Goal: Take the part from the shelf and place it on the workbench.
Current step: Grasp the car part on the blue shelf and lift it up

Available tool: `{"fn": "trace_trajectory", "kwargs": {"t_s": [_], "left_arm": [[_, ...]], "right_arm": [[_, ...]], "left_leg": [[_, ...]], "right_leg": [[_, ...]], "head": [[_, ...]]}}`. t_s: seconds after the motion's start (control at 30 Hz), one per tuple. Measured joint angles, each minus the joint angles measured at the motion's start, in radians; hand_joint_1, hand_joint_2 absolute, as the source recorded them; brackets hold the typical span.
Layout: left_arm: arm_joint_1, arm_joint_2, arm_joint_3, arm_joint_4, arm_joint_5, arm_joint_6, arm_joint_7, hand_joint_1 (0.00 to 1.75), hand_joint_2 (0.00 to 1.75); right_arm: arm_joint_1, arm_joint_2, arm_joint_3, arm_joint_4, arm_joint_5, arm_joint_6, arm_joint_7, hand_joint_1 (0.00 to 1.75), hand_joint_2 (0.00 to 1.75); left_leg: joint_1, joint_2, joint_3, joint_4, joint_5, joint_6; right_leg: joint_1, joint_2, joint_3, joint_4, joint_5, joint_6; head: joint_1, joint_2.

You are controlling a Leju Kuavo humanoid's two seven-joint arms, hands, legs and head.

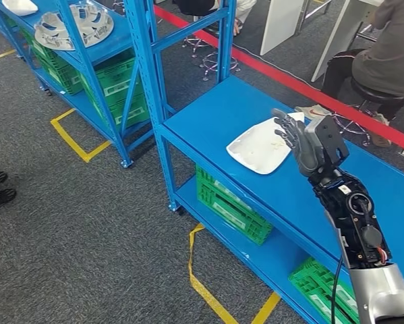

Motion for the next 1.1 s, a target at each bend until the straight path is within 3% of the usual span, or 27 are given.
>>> {"fn": "trace_trajectory", "kwargs": {"t_s": [0.1, 0.3, 0.53, 1.1], "left_arm": [[0.000, 0.000, 0.000, 0.000, 0.000, 0.001, 0.000, 0.00, 0.00], [0.001, 0.000, 0.000, 0.000, 0.000, 0.002, 0.001, 0.00, 0.00], [0.005, 0.000, 0.000, 0.000, 0.003, 0.004, 0.003, 0.00, 0.00], [0.008, 0.000, 0.000, 0.000, 0.003, 0.004, 0.003, 0.00, 0.00]], "right_arm": [[-0.002, 0.000, -0.001, 0.009, 0.026, -0.027, 0.011, 0.00, 1.75], [-0.002, -0.001, -0.014, 0.020, 0.052, -0.064, 0.022, 0.00, 1.75], [0.018, -0.015, -0.030, 0.006, 0.098, -0.059, 0.095, 0.00, 1.75], [0.039, -0.047, -0.047, -0.016, 0.208, -0.037, 0.111, 0.00, 1.75]], "left_leg": [[-0.001, 0.000, 0.000, 0.001, 0.000, 0.002], [-0.001, 0.000, 0.001, 0.000, 0.001, 0.003], [0.000, 0.000, 0.001, -0.001, 0.001, 0.003], [0.003, 0.001, 0.002, -0.001, 0.001, 0.003]], "right_leg": [[-0.002, 0.000, 0.000, -0.001, 0.000, 0.010], [-0.002, 0.000, 0.000, -0.001, 0.001, 0.013], [0.001, 0.001, 0.000, -0.001, 0.000, 0.013], [0.002, 0.002, 0.000, -0.001, 0.000, 0.013]], "head": [[0.001, 0.000], [-0.003, 0.000], [-0.006, 0.000], [-0.007, 0.000]]}}
